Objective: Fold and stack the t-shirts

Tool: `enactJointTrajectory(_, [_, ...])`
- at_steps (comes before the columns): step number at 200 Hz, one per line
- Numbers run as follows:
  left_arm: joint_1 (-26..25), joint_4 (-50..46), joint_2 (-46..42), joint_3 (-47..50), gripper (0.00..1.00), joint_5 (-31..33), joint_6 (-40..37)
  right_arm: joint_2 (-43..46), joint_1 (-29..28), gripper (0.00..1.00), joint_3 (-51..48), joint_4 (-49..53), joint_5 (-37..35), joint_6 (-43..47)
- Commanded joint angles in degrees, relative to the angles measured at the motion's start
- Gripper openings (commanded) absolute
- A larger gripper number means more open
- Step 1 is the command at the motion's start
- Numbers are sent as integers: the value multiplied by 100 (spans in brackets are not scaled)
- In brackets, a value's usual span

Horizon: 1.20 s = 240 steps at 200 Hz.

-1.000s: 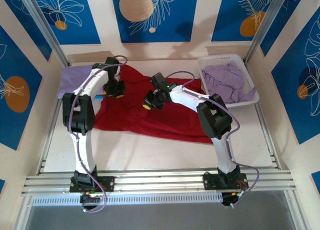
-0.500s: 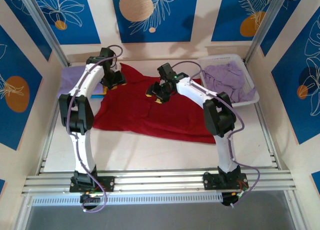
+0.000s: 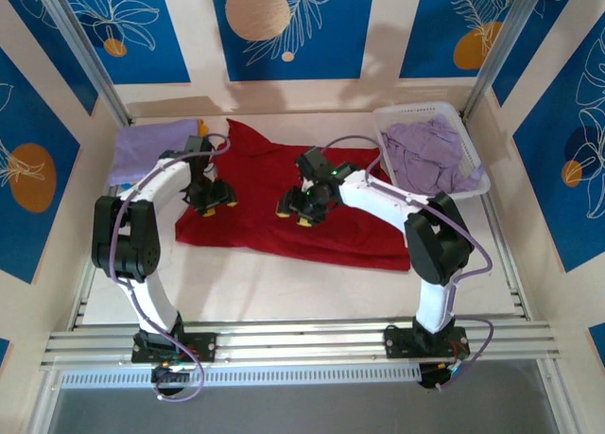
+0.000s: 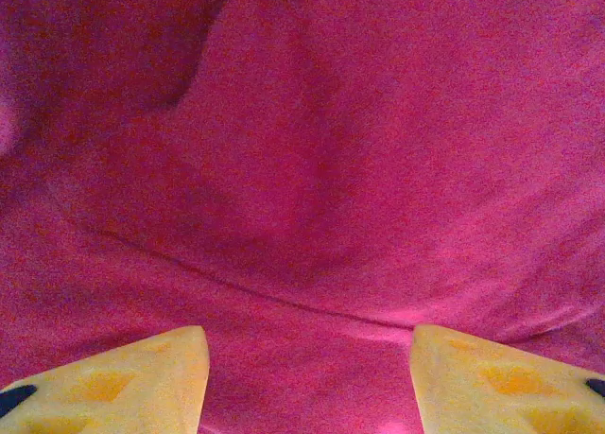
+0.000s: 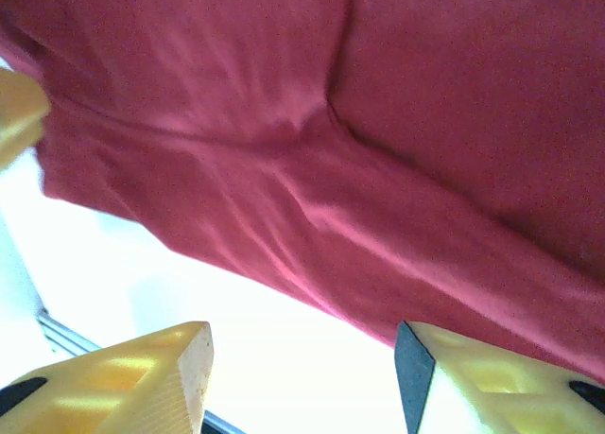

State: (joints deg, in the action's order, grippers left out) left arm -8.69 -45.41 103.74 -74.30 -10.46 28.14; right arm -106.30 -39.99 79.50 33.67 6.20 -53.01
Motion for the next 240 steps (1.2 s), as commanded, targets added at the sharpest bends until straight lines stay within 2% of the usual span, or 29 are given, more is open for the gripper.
enactJointTrajectory(1, [52, 272, -244, 379, 59, 68, 6, -146, -183, 55, -293, -191, 35, -89])
enactJointTrajectory(70, [113, 650, -293, 1315, 61, 245, -8, -768, -496, 55, -523, -272, -131, -34])
enactJointTrajectory(118, [144, 826, -615, 2033, 62, 309, 45, -705, -683, 55, -791, -45, -147, 90])
enactJointTrajectory(148, [131, 811, -1105, 2594, 62, 278, 221, -337, -790, 54, -1238, -45, -41, -24])
enactJointTrajectory(193, [70, 660, -2440, 3499, 62, 422, 614, 511, -981, 54, -1920, -1, -33, -390])
enactJointTrajectory(217, [51, 482, -3027, 3592, 63, 486, 676, 1115, -1037, 55, -2072, 180, -303, -523])
enactJointTrajectory(240, [53, 245, -3209, 3383, 63, 512, 648, 1801, -840, 57, -2279, 455, -692, -642])
